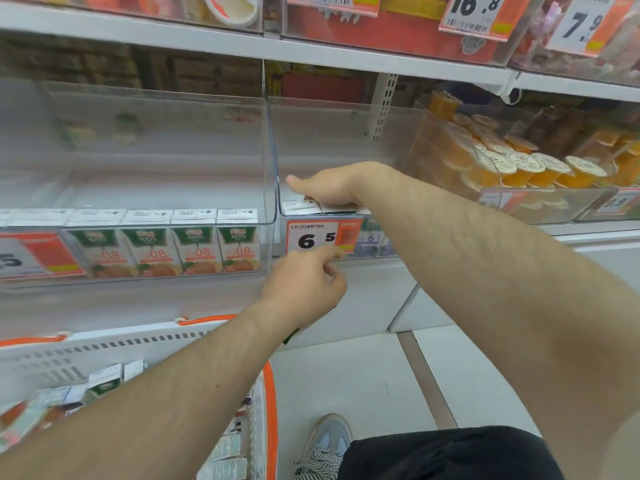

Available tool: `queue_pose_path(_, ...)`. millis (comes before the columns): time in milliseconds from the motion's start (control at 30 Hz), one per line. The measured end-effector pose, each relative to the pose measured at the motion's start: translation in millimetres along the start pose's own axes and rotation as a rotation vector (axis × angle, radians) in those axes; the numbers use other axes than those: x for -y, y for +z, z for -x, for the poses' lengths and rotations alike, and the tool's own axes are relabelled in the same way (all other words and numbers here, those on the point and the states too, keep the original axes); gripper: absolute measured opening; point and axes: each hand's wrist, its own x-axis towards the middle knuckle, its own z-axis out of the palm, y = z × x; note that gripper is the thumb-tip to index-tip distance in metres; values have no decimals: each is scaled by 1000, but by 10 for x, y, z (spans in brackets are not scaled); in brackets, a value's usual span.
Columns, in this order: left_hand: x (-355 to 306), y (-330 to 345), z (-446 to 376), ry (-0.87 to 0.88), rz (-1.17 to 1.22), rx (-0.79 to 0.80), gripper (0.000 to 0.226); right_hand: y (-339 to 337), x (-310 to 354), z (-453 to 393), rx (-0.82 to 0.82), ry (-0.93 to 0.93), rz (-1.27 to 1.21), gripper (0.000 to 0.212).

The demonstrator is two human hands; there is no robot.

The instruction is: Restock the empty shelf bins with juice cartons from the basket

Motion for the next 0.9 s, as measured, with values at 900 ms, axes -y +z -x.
queue_pose_path(900, -260, 60, -55, -174, 180, -89, 32, -379, -1225, 1, 25, 395, -171, 103)
